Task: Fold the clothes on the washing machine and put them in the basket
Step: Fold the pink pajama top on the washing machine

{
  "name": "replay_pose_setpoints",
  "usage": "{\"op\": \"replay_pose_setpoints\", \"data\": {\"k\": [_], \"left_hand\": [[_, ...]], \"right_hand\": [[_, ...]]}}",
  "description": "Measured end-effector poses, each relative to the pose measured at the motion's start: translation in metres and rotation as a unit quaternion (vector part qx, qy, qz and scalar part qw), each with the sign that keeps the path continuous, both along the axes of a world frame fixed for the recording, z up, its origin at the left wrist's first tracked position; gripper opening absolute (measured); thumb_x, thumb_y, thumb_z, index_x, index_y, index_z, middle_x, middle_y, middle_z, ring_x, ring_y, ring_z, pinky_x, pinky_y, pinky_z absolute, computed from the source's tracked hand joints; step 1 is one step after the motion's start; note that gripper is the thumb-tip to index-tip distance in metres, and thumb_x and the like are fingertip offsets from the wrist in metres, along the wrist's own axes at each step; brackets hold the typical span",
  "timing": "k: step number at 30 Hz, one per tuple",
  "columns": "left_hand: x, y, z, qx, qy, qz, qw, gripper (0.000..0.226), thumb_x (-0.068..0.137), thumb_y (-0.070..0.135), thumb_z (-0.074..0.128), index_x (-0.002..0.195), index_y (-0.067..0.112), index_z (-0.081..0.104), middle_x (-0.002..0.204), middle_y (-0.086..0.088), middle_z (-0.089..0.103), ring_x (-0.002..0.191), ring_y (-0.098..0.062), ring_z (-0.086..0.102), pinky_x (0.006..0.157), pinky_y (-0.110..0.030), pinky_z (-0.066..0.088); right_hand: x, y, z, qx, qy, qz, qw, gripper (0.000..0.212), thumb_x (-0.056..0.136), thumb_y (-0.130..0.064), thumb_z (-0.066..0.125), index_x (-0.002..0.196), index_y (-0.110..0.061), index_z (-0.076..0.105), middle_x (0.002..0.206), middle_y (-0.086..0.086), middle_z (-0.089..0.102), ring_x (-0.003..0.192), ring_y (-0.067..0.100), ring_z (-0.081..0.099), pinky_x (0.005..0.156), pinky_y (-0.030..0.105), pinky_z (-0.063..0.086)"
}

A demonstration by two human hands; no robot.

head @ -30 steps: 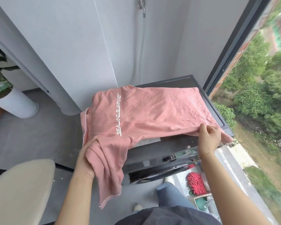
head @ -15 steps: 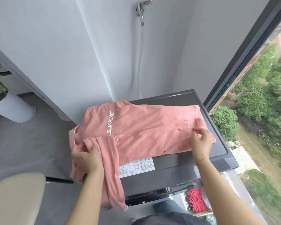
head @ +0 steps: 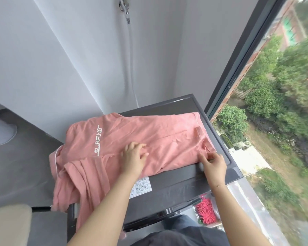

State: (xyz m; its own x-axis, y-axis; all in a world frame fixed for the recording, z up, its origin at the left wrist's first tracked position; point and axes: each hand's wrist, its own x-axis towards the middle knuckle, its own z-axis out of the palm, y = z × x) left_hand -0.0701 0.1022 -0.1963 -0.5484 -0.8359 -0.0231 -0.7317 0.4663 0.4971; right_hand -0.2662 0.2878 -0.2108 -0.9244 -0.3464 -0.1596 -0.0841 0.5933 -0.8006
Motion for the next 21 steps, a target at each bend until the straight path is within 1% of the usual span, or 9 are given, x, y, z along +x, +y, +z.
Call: {"op": "replay_pose_setpoints", "data": {"k": [2, 4, 7, 9, 12, 15, 17, 19, 21], "left_hand": [[-0.001, -0.007, 0.000, 0.011, 0.021, 0.014, 1.000, 0.009, 0.079, 0.024, 0.074, 0.087, 0.026, 0.070, 0.097, 0.005, 0.062, 0.098, -0.023, 0.057, 0.089, -0.041, 0.044], [0.000, -0.011, 0.003, 0.035, 0.071, 0.006, 0.997, 0.009, 0.079, 0.018, 0.074, 0.077, 0.023, 0.068, 0.090, 0.007, 0.063, 0.088, -0.019, 0.060, 0.083, -0.040, 0.049], [0.006, -0.017, 0.016, 0.103, 0.142, 0.006, 0.984, 0.009, 0.088, 0.013, 0.066, 0.081, 0.019, 0.064, 0.084, 0.007, 0.067, 0.082, -0.012, 0.062, 0.081, -0.033, 0.049], [0.014, -0.026, 0.024, 0.114, 0.170, 0.013, 0.979, 0.011, 0.093, 0.014, 0.061, 0.085, 0.021, 0.061, 0.082, 0.006, 0.066, 0.079, -0.011, 0.059, 0.077, -0.028, 0.044], [0.019, -0.040, 0.030, 0.135, 0.132, -0.010, 0.982, 0.014, 0.094, 0.021, 0.059, 0.083, 0.028, 0.055, 0.082, 0.010, 0.065, 0.080, -0.010, 0.060, 0.075, -0.028, 0.043], [0.016, -0.042, 0.024, 0.150, -0.007, -0.031, 0.988, 0.016, 0.093, 0.036, 0.059, 0.079, 0.031, 0.053, 0.080, 0.011, 0.065, 0.079, -0.012, 0.061, 0.074, -0.031, 0.045], [0.017, -0.036, 0.019, 0.161, -0.059, -0.034, 0.985, 0.020, 0.092, 0.045, 0.057, 0.079, 0.030, 0.054, 0.079, 0.013, 0.065, 0.080, -0.008, 0.061, 0.074, -0.031, 0.045], [0.020, -0.031, 0.017, 0.203, -0.030, -0.038, 0.978, 0.021, 0.090, 0.047, 0.060, 0.084, 0.027, 0.057, 0.087, 0.019, 0.068, 0.089, 0.004, 0.061, 0.080, -0.028, 0.046], [0.018, -0.025, 0.020, 0.230, 0.023, -0.049, 0.972, 0.015, 0.087, 0.041, 0.066, 0.088, 0.027, 0.060, 0.090, 0.023, 0.069, 0.093, 0.013, 0.060, 0.083, -0.021, 0.046]], "right_hand": [[-0.004, 0.002, -0.002, 0.012, -0.002, 0.016, 1.000, 0.036, 0.087, -0.031, 0.071, 0.067, -0.007, 0.053, 0.082, 0.009, 0.054, 0.075, 0.025, 0.053, 0.068, 0.033, 0.035], [-0.007, 0.005, -0.002, -0.055, -0.050, 0.000, 0.997, 0.036, 0.089, -0.031, 0.069, 0.069, -0.005, 0.054, 0.073, 0.009, 0.059, 0.066, 0.024, 0.055, 0.064, 0.037, 0.042], [-0.011, 0.016, 0.004, -0.181, -0.106, -0.033, 0.977, 0.023, 0.096, -0.025, 0.059, 0.078, -0.011, 0.061, 0.065, 0.005, 0.056, 0.056, 0.013, 0.049, 0.055, 0.032, 0.042], [-0.019, 0.021, 0.006, -0.187, -0.081, -0.032, 0.979, 0.020, 0.100, -0.023, 0.053, 0.085, -0.015, 0.063, 0.071, 0.000, 0.059, 0.062, 0.010, 0.050, 0.060, 0.029, 0.042], [-0.032, 0.025, 0.001, -0.116, -0.008, 0.000, 0.993, 0.020, 0.100, -0.028, 0.051, 0.087, -0.018, 0.062, 0.072, -0.004, 0.059, 0.070, 0.019, 0.055, 0.067, 0.039, 0.045], [-0.034, 0.026, -0.006, 0.029, 0.058, 0.013, 0.998, 0.027, 0.098, -0.035, 0.048, 0.086, -0.016, 0.062, 0.071, 0.001, 0.061, 0.071, 0.028, 0.057, 0.061, 0.035, 0.041], [-0.033, 0.023, -0.006, 0.076, 0.092, 0.028, 0.992, 0.029, 0.094, -0.035, 0.047, 0.078, -0.014, 0.059, 0.067, 0.006, 0.060, 0.070, 0.031, 0.058, 0.058, 0.034, 0.041], [-0.035, 0.012, 0.001, 0.069, 0.110, 0.028, 0.991, 0.024, 0.090, -0.033, 0.052, 0.076, -0.014, 0.058, 0.069, 0.005, 0.056, 0.073, 0.029, 0.055, 0.062, 0.035, 0.041], [-0.043, -0.004, 0.014, 0.036, 0.117, 0.036, 0.992, 0.020, 0.089, -0.034, 0.060, 0.082, -0.015, 0.059, 0.077, 0.002, 0.053, 0.079, 0.023, 0.050, 0.070, 0.036, 0.040]]}}
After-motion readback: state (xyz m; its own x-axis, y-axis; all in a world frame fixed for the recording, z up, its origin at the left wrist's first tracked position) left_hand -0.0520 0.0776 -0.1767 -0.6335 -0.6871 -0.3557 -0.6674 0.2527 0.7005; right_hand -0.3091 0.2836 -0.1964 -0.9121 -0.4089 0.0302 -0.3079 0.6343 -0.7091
